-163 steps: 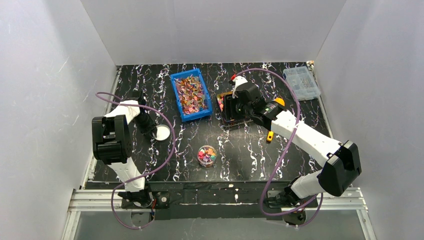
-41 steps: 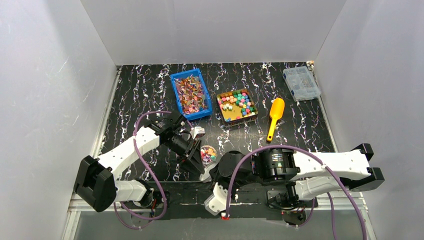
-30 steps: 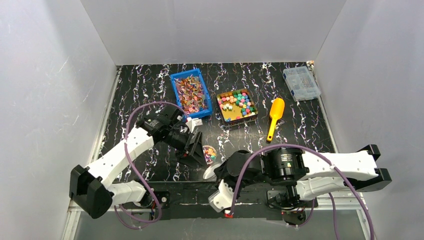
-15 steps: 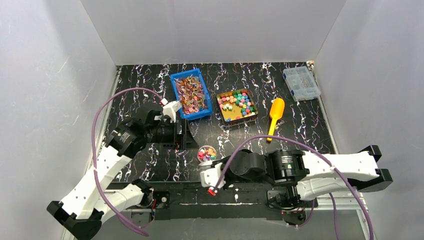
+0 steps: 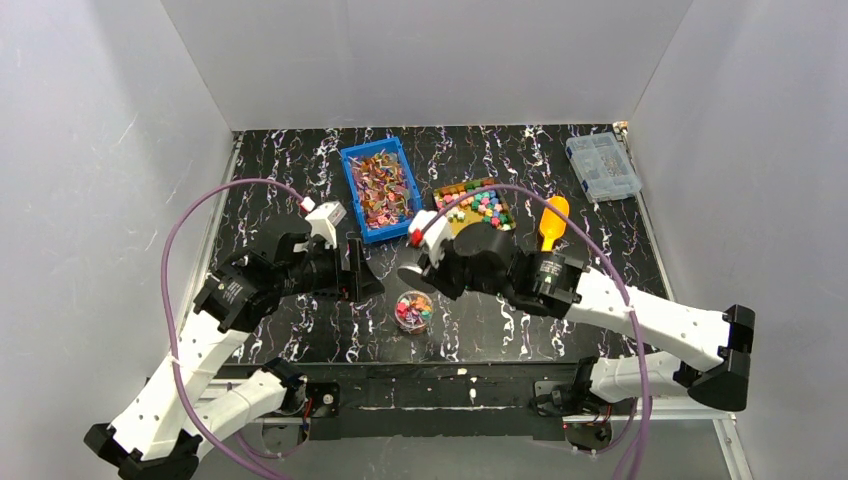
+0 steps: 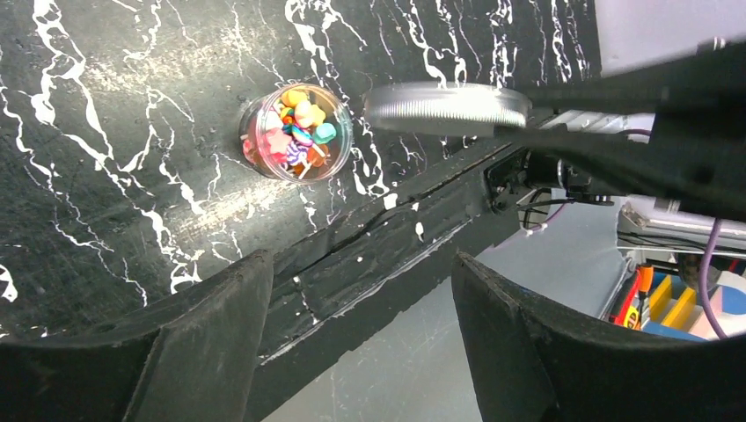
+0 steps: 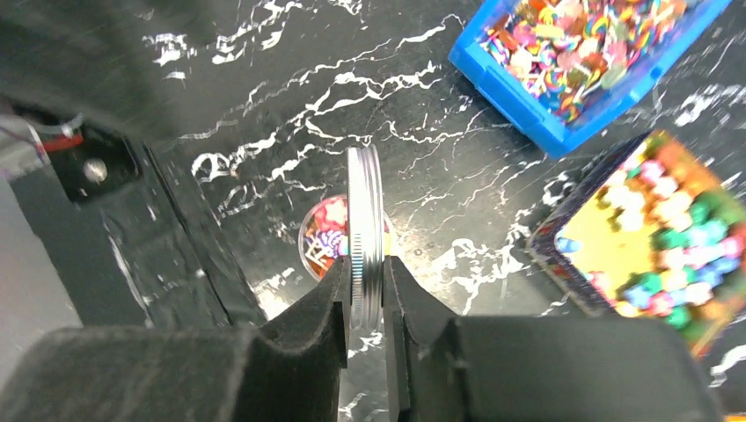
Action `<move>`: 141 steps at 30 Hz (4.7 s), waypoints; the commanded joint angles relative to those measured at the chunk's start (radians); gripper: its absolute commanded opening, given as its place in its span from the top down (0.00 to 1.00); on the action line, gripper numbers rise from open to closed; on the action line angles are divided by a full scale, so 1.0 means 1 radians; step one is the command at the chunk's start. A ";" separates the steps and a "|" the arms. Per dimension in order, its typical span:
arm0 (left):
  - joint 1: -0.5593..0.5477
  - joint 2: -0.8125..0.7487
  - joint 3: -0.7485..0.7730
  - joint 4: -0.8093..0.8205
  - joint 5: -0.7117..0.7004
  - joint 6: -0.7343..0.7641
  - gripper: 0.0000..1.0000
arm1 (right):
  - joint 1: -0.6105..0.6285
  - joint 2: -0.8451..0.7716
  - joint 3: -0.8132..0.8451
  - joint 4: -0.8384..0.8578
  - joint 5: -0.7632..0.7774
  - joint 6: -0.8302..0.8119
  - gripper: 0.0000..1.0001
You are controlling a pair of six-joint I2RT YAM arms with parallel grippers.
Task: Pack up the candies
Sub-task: Pick up the bottle lid at the center of the board, then close the bottle lid on the packing bottle.
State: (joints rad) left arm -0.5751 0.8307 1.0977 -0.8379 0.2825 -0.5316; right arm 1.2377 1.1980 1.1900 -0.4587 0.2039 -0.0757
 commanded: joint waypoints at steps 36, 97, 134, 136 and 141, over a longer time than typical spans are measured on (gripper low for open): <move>0.166 0.005 -0.368 0.345 0.282 -0.114 0.31 | -0.423 -0.073 -0.878 1.255 -0.397 1.232 0.91; 0.161 0.281 -0.567 0.689 0.368 -0.220 0.56 | -0.313 0.409 -1.028 1.835 -0.288 1.430 0.85; 0.113 0.360 -0.562 0.745 0.368 -0.225 0.63 | -0.313 0.069 -0.995 1.295 -0.219 1.218 0.60; 0.113 0.355 -0.559 0.738 0.368 -0.225 0.62 | -0.312 0.063 -0.975 1.262 -0.219 1.194 0.60; 0.114 0.334 -0.552 0.694 0.354 -0.205 0.57 | -0.311 0.050 -0.945 1.232 -0.227 1.159 0.59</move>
State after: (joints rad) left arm -0.4557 1.1988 0.5453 -0.1009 0.6361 -0.7589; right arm 0.9199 1.2766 0.1917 0.8005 -0.0319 1.1431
